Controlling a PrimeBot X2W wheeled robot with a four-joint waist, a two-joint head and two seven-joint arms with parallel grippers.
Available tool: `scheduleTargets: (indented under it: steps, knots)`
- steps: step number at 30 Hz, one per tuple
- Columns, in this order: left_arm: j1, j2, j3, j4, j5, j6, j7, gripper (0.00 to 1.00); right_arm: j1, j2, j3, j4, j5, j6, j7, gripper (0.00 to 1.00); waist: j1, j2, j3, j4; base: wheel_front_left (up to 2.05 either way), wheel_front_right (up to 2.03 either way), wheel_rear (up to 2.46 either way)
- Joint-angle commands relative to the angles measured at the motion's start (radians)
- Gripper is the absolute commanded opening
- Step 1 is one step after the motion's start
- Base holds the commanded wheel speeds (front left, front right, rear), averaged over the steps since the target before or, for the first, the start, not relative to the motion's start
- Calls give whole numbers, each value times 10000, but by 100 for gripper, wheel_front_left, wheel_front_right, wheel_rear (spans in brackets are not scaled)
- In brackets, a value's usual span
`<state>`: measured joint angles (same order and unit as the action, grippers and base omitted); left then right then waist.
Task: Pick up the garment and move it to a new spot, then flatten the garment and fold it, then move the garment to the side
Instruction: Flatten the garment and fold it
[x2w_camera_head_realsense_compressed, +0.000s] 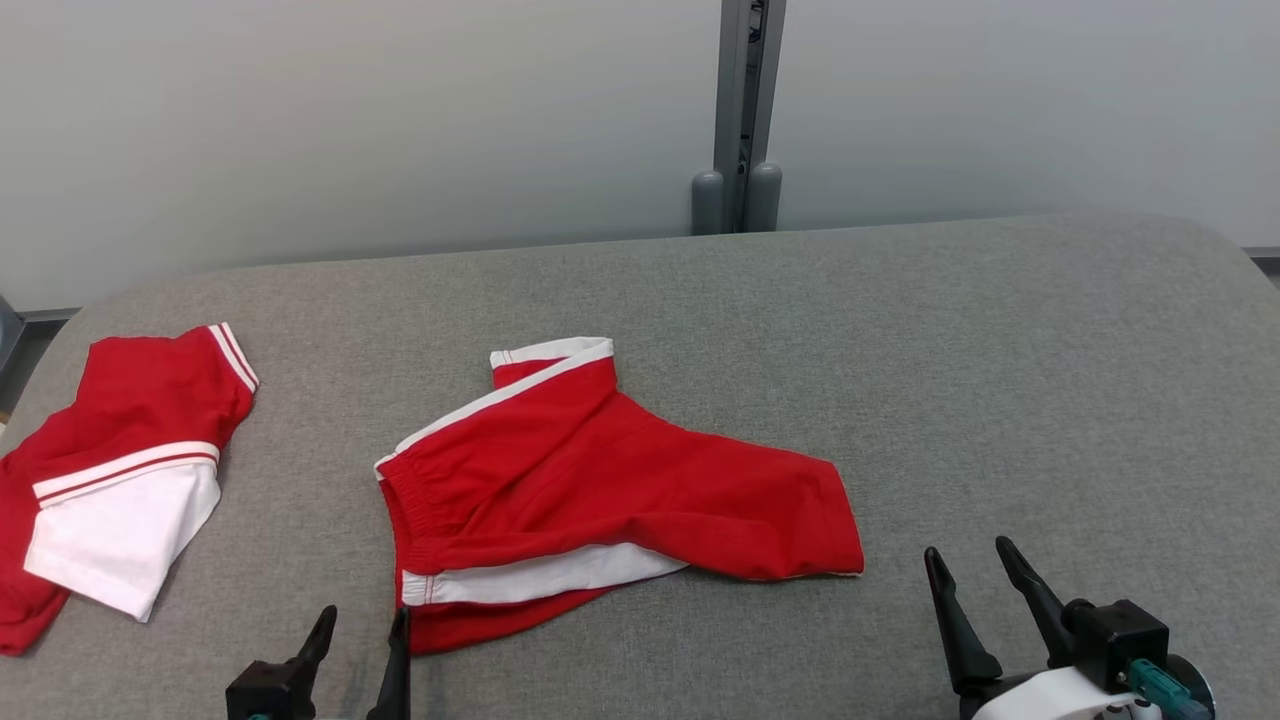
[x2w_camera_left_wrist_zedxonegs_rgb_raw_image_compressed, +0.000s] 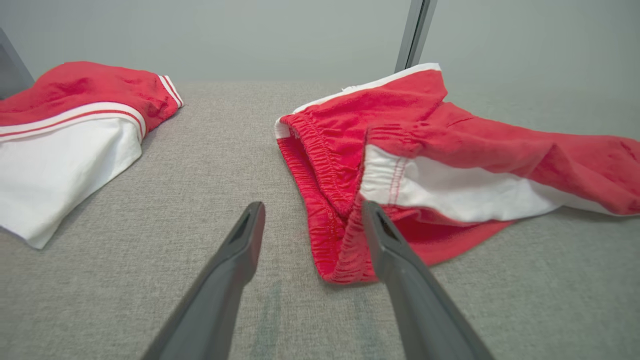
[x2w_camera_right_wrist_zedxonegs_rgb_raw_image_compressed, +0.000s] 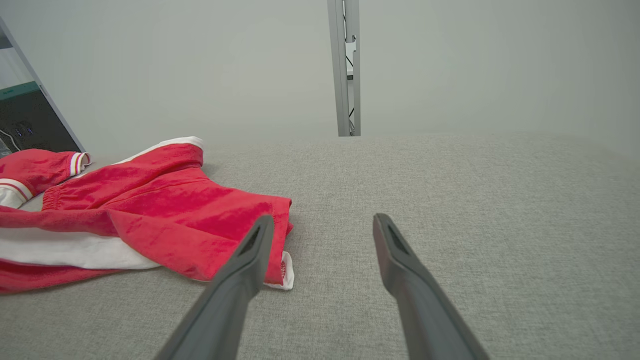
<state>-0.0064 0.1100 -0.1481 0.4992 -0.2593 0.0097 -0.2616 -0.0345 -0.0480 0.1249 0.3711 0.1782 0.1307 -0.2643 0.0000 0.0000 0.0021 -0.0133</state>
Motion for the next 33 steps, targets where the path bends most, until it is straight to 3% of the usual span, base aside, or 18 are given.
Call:
scheduleTargets:
  steps: [1, 8, 18, 33]
  knots:
    - [199, -18, 212, -272, 177, -2, -50, 100, 36, -50, -11, -36, -13, 1, -2, 100, 0, 0, 15, -31, 0, 0, 0]
    - [751, -359, 813, -912, 702, -278, -38, 100, 44, -50, 147, 38, 55, 1, -2, 100, 0, 0, 179, 112, 0, 0, 0]
    - [383, -550, 920, -856, 1001, -674, -38, 100, -602, -52, 444, 737, 103, 1, -2, 100, 0, 0, 742, 903, 0, 0, 0]
    - [5, -579, 856, -999, 820, -716, -38, 100, -1214, -54, 550, 1628, 310, 1, -1, 97, 0, 0, 1302, 1310, 0, 0, 0]
